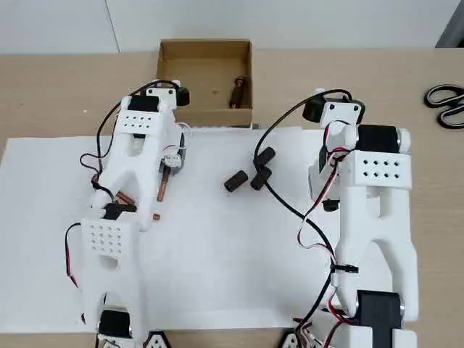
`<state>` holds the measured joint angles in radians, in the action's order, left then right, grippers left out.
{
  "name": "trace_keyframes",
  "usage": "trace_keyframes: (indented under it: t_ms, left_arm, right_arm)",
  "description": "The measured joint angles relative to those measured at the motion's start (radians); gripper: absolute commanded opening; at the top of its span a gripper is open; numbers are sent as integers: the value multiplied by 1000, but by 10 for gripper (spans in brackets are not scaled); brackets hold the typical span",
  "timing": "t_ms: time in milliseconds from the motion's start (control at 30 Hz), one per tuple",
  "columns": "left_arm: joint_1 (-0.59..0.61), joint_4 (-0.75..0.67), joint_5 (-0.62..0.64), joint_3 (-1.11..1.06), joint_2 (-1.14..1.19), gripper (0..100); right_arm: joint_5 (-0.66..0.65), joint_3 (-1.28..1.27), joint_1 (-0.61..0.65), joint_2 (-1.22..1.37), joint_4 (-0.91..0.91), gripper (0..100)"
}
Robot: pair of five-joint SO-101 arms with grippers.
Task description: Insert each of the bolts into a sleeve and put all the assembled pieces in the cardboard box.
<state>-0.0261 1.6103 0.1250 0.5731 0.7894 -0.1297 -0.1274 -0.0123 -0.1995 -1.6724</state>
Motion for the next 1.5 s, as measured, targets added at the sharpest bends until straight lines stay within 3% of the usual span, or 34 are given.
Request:
trace_keyframes:
  t_ms: [233,600,867,1067,1233,1500]
  left_arm:
    - [0,8,2,9,0,6]
    - [12,110,3,6,-138,5]
    - [-23,114,-15,-163,-555,5]
    - [-20,117,-180,-334,-939,5]
    - [-20,112,-204,-548,-1244,5]
    - [-20,-155,-209,-1053,-1728,5]
  right_arm:
    - [0,-2,0,-29,0,3]
    - [0,-28,97,-393,-6,2]
    - [0,-153,115,-614,-6,2]
    - [0,-213,112,-792,-6,2]
    - [0,-304,112,-888,5,2]
    - [0,-470,115,-1046,118,2]
